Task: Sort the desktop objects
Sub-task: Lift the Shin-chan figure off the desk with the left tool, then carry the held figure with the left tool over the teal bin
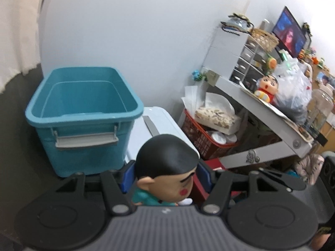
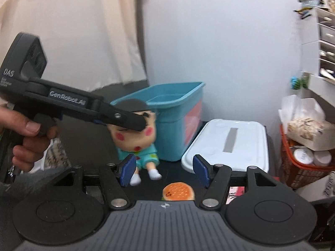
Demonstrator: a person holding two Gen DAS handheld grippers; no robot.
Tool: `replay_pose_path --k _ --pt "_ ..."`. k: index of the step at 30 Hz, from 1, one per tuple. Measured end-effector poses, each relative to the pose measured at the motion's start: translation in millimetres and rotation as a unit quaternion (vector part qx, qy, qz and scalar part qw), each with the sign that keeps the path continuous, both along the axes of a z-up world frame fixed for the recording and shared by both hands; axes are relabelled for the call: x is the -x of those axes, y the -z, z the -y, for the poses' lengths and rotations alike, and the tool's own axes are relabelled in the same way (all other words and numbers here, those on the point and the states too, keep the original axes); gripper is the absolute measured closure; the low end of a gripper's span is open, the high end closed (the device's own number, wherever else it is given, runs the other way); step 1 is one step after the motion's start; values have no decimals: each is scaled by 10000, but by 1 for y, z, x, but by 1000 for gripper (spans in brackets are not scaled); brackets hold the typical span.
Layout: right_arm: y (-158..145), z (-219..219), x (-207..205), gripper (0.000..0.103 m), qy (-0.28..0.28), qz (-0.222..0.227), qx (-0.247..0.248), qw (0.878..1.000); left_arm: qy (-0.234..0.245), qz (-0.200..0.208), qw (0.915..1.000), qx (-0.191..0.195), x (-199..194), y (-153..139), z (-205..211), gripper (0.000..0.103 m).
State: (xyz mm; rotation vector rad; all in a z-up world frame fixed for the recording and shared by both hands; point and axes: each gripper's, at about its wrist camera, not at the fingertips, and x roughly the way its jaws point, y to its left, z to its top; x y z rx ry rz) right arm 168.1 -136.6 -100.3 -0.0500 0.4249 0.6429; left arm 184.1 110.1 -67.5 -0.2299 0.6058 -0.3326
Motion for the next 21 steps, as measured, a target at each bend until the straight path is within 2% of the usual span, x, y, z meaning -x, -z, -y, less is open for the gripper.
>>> replay_pose_path --k 5,12,17,21 --pt "-9 14 4 38 222 -23 -209 9995 -139 -55 9996 -228 9 -26 3 38" --pt "-16 20 -3 37 675 -338 -52 9971 -486 -75 9982 -350 32 -62 14 38" --pt "-20 20 -6 37 792 -507 44 9956 -764 -158 9962 -394 50 -84 26 38" --pt "-30 21 -1 32 813 -545 -29 9952 -868 -161 9952 -417 68 -107 42 38"
